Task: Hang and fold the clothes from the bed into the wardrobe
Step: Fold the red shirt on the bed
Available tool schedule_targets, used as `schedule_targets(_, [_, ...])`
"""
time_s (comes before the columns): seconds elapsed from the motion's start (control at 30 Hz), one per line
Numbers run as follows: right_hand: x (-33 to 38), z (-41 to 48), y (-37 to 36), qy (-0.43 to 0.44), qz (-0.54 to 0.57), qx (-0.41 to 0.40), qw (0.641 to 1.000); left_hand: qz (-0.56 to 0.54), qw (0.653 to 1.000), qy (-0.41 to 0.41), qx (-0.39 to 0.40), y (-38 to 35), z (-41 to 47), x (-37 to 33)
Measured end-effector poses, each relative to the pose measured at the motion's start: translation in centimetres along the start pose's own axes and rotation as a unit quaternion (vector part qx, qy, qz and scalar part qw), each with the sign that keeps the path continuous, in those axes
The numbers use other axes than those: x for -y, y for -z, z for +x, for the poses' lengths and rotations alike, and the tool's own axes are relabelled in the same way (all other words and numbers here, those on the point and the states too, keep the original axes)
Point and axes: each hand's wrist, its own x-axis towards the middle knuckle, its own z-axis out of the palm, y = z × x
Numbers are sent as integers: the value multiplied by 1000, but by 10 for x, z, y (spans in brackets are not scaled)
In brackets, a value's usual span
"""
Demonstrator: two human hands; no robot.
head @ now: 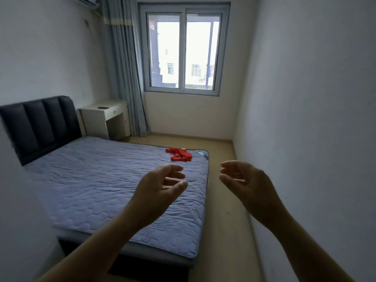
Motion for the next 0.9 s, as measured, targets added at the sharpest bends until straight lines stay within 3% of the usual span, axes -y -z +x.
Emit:
schedule_targets(0.3, [-116, 83, 70, -28, 8, 8, 1000, -12, 999, 32, 11, -105, 117, 14])
schedule_targets(0.9, [-328, 344, 72, -79, -24, 30, 996, -47, 996, 62, 50, -220, 432, 135])
